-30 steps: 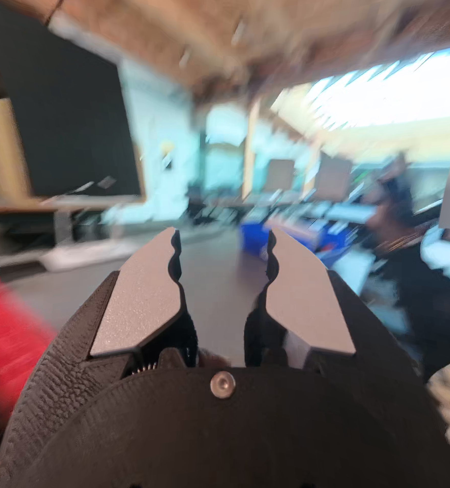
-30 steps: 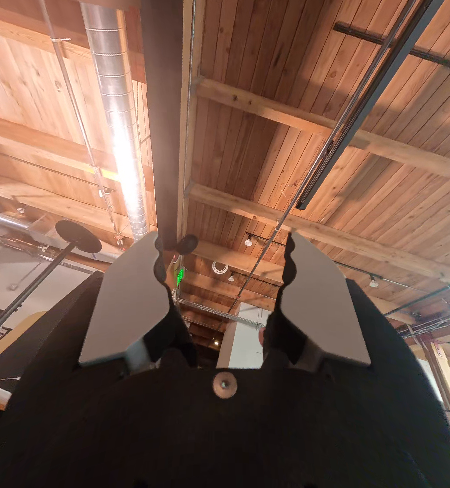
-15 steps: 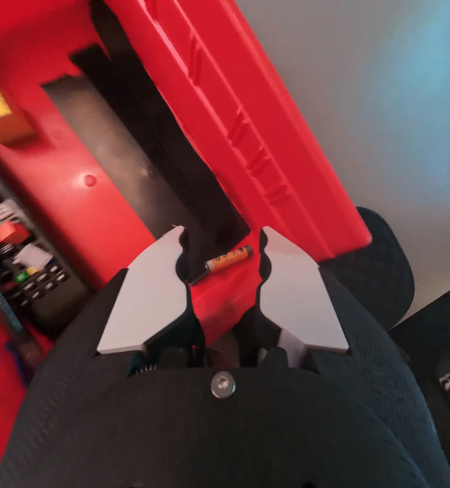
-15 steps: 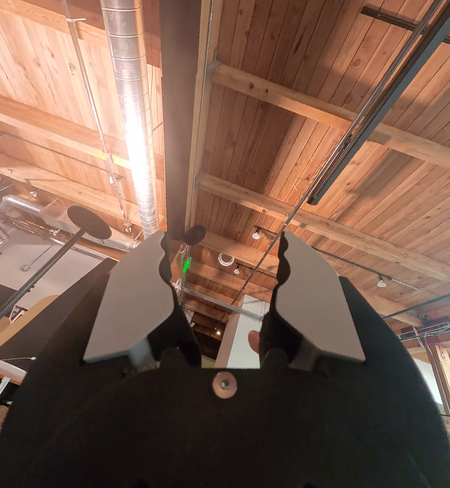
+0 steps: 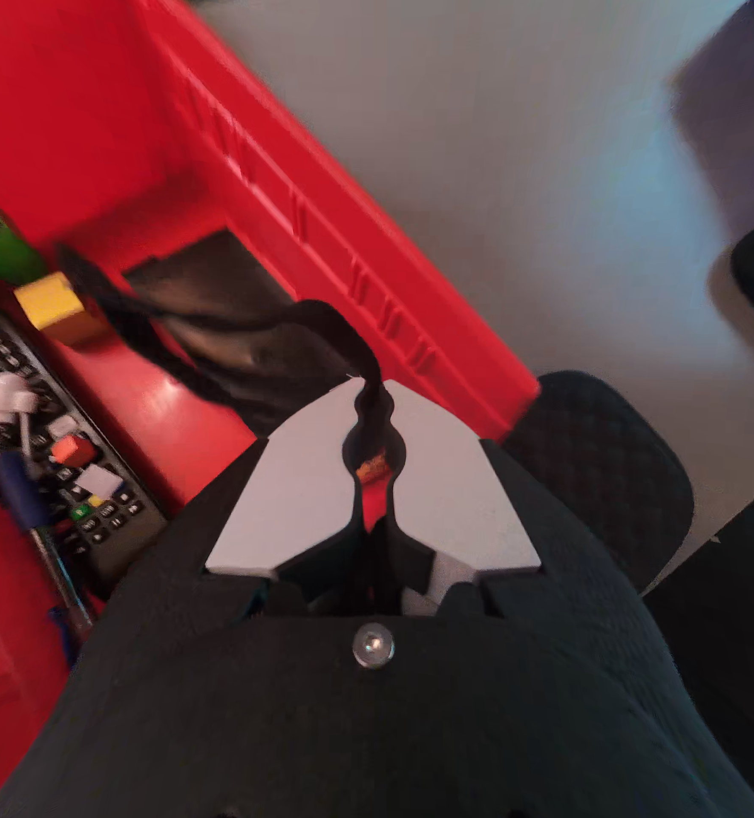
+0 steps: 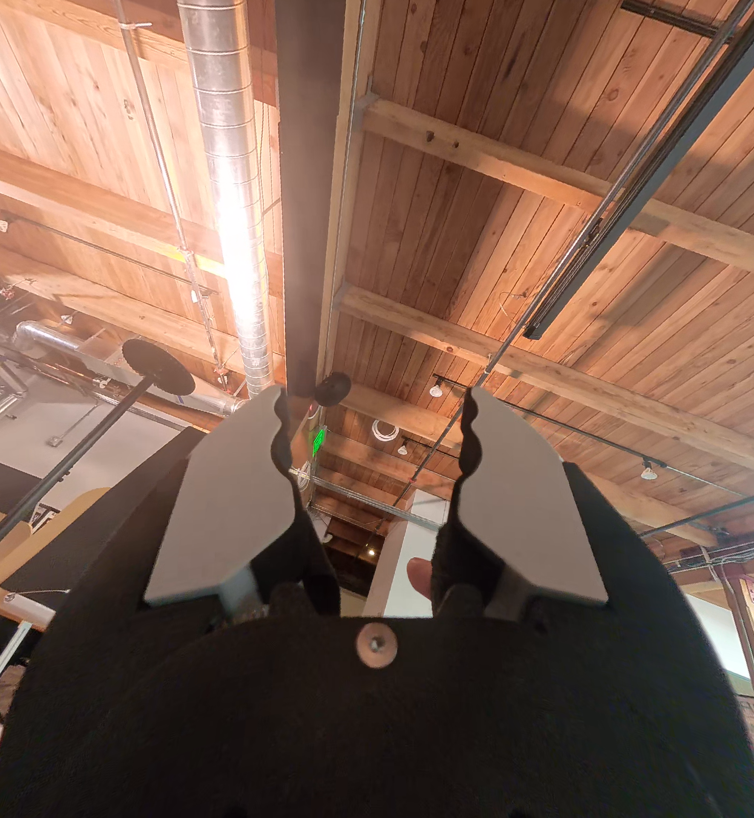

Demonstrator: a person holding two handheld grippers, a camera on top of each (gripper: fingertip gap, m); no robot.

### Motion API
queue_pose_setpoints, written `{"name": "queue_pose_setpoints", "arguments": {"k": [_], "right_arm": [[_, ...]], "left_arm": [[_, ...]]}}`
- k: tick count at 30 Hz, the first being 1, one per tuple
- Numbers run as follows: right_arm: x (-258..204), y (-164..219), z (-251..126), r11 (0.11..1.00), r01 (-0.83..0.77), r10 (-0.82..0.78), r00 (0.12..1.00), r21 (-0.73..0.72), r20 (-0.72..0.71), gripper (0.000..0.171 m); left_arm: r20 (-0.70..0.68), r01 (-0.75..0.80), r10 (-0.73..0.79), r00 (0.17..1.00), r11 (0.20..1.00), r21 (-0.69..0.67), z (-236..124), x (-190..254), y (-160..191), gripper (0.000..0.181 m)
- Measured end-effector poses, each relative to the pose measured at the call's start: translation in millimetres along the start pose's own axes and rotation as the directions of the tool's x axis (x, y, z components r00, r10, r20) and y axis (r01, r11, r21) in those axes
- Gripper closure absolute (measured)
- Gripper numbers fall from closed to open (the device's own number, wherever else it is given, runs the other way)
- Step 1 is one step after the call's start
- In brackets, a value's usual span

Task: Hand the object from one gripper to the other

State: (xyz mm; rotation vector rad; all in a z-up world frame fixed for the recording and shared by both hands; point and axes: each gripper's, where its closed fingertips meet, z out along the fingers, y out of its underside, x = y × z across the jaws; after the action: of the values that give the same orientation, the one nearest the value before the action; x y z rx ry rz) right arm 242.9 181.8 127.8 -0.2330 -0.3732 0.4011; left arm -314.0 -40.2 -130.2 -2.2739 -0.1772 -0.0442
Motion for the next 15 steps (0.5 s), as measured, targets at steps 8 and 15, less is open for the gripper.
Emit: {"name": "queue_pose_setpoints", "arguments": {"k": [8, 15], "right_arm": [[-33, -1, 12, 0.998, -0.051, 0.055, 0.994, -0.044, 0.099, 0.097], [-146, -27, 17, 0.889, -0.395, 0.457, 0.717, -0.233, 0.526, 0.093]], "left_arm": [[-0.111, -0.105, 0.207, 0.972, 0.806, 0.583, -72, 77, -94, 0.179], [-0.433, 0.016, 0.499, 0.750, 0.641, 0.767, -130, 216, -130, 0.179]]}}
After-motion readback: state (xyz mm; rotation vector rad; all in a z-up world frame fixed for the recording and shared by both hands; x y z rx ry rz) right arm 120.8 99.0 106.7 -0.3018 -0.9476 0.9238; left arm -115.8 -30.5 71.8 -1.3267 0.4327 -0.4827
